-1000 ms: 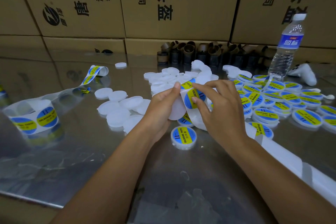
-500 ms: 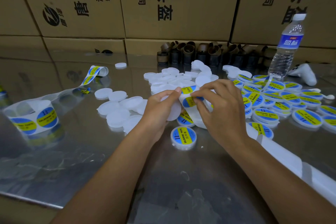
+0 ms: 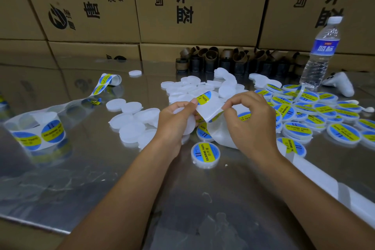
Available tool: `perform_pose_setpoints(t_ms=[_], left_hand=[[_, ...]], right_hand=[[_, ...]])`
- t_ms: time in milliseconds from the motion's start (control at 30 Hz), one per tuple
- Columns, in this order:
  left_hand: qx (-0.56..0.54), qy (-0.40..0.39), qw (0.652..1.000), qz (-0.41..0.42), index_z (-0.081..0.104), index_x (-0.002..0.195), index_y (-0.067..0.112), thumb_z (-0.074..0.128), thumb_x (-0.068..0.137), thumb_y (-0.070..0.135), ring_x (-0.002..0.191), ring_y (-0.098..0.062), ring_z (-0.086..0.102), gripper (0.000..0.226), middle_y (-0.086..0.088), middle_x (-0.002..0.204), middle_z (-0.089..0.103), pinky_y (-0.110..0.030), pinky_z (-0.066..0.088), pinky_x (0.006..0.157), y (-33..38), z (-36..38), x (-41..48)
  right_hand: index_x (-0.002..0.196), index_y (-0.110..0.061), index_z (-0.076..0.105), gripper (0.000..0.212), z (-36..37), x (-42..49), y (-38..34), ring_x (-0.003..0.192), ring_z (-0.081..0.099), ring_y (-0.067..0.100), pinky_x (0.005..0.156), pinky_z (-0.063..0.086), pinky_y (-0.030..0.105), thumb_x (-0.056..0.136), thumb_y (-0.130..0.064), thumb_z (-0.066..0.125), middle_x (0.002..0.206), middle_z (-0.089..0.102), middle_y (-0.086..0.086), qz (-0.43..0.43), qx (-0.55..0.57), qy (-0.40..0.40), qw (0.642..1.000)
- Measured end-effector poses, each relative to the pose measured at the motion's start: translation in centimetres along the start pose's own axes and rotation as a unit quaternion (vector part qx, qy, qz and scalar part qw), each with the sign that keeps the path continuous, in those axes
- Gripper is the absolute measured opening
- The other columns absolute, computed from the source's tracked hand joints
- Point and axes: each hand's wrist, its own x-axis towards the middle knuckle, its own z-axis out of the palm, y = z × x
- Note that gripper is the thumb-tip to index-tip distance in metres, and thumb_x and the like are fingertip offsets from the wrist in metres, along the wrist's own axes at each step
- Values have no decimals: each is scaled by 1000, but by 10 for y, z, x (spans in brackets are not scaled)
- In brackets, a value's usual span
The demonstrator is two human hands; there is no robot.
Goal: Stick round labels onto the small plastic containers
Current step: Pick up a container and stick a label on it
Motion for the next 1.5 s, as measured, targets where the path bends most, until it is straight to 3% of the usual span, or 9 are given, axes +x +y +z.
perform_pose_setpoints(t_ms=[133, 233, 333, 467, 567, 733, 867, 1033, 1500], left_hand=[[-27, 6, 1000, 4, 63, 81, 10, 70, 84, 28, 73, -19, 65, 19, -14, 89, 71, -21, 47, 42, 1, -1, 2], [-49, -3, 999, 11, 61, 79, 9, 70, 84, 24, 67, -14, 69, 18, -9, 82, 72, -25, 58, 58, 0, -1, 3], [-73, -12, 997, 28, 60, 74, 9, 69, 85, 25, 64, -17, 65, 21, -7, 70, 67, -28, 56, 64, 1, -2, 5], [-176, -64, 982, 31, 57, 72, 11, 60, 91, 23, 53, -16, 54, 23, -2, 59, 55, -24, 48, 53, 7, -1, 4], [-224, -102, 969, 10, 55, 74, 12, 55, 93, 29, 52, -16, 56, 26, -2, 58, 55, -23, 49, 52, 9, 0, 5], [-214, -123, 968, -35, 60, 88, 7, 46, 94, 46, 67, -23, 69, 42, -10, 73, 70, -30, 59, 63, 7, 3, 6], [-186, -151, 970, -33, 60, 110, 0, 33, 94, 55, 98, -29, 63, 63, -21, 107, 66, -39, 49, 92, 4, 2, 5], [-170, -178, 969, -23, 60, 85, 12, 30, 93, 58, 80, -22, 67, 56, -6, 85, 71, -31, 55, 71, 2, 2, 6], [-195, -213, 957, -29, 61, 88, 8, 26, 95, 57, 77, -23, 70, 60, -8, 84, 73, -28, 57, 60, 2, 3, 4]], right_hand=[[66, -17, 63, 19, -3, 2, -2, 71, 53, -3, 68, 34, 1, 78, -3, 59, 67, 60, -14, 75, 60, 5, 995], [61, -24, 57, 29, -5, 5, -3, 63, 52, -8, 63, 36, 2, 81, -2, 57, 60, 57, -15, 129, 112, 36, 985], [63, -25, 57, 31, -7, 8, 0, 60, 51, -2, 64, 40, 11, 83, -1, 55, 60, 56, -14, 150, 153, 65, 975], [69, -28, 57, 34, -6, 9, -1, 68, 53, 6, 71, 43, 22, 80, 4, 53, 67, 58, -11, 143, 171, 85, 971], [71, -27, 58, 34, -7, 10, -3, 72, 57, 7, 72, 44, 19, 81, 5, 55, 71, 60, -10, 138, 203, 84, 966], [71, -20, 60, 27, -8, 11, -11, 57, 56, 1, 57, 42, 10, 84, 4, 56, 62, 61, -12, 182, 327, 11, 927], [73, -18, 62, 23, -5, 5, -18, 53, 52, 0, 55, 40, 11, 85, 1, 59, 53, 59, -14, 175, 350, -119, 913], [76, -11, 65, 12, 0, -4, -21, 42, 50, 0, 47, 39, 9, 80, 0, 67, 48, 59, -10, 194, 345, -206, 895], [74, -10, 67, 7, 2, -3, -16, 40, 50, 6, 47, 42, 11, 76, -8, 74, 47, 59, 3, 257, 286, -177, 906]])
